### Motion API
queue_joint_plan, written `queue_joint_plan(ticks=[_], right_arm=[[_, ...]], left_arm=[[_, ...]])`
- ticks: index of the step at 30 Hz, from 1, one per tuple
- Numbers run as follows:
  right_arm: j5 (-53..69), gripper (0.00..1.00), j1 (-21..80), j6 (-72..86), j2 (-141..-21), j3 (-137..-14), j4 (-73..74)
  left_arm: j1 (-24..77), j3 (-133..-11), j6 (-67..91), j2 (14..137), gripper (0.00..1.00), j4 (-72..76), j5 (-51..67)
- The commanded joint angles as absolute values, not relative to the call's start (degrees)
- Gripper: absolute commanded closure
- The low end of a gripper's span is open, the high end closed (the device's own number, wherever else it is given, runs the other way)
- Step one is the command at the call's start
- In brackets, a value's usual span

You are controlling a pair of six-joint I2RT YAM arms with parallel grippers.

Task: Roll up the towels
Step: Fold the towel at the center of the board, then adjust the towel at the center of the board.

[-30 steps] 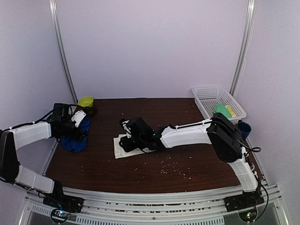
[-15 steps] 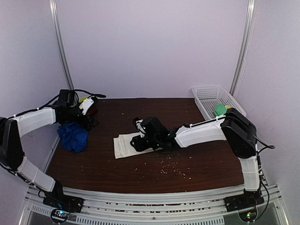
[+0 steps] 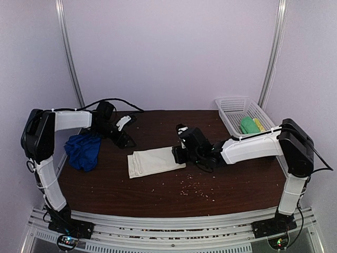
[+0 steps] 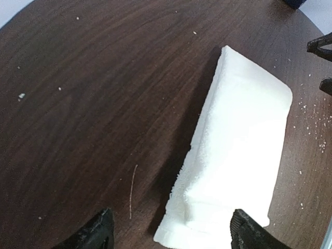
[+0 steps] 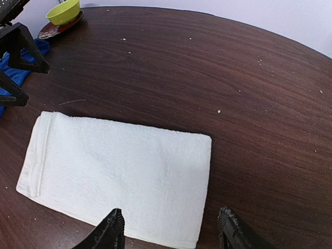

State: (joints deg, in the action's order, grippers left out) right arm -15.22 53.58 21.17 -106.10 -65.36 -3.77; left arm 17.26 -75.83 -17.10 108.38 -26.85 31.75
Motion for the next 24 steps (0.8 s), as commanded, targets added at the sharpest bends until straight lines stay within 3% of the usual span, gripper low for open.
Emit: queue_joint_plan(ticks=[1, 11, 21, 24], right_arm=[[-19.52, 0.38, 53.43, 20.95, -103.93, -63.54, -2.9], [-19.66, 0.37, 53.46, 21.49, -103.06, -61.73, -3.77], [-19.24, 0.37, 53.46, 21.36, -101.78, -60.66, -4.21], [-19.26, 0.36, 53.52, 21.36, -102.15, -60.65, -4.3]], left_arm=[[18.04, -78.74, -12.47, 110.47, 0.24, -29.81, 36.48], [20.65, -76.03, -10.31, 111.93, 0.39, -30.08, 35.2], [20.74, -74.71, -8.44, 113.14, 0.41, -27.62, 27.84], [20.74, -74.56, -8.59, 113.38, 0.5, -27.62, 28.74]])
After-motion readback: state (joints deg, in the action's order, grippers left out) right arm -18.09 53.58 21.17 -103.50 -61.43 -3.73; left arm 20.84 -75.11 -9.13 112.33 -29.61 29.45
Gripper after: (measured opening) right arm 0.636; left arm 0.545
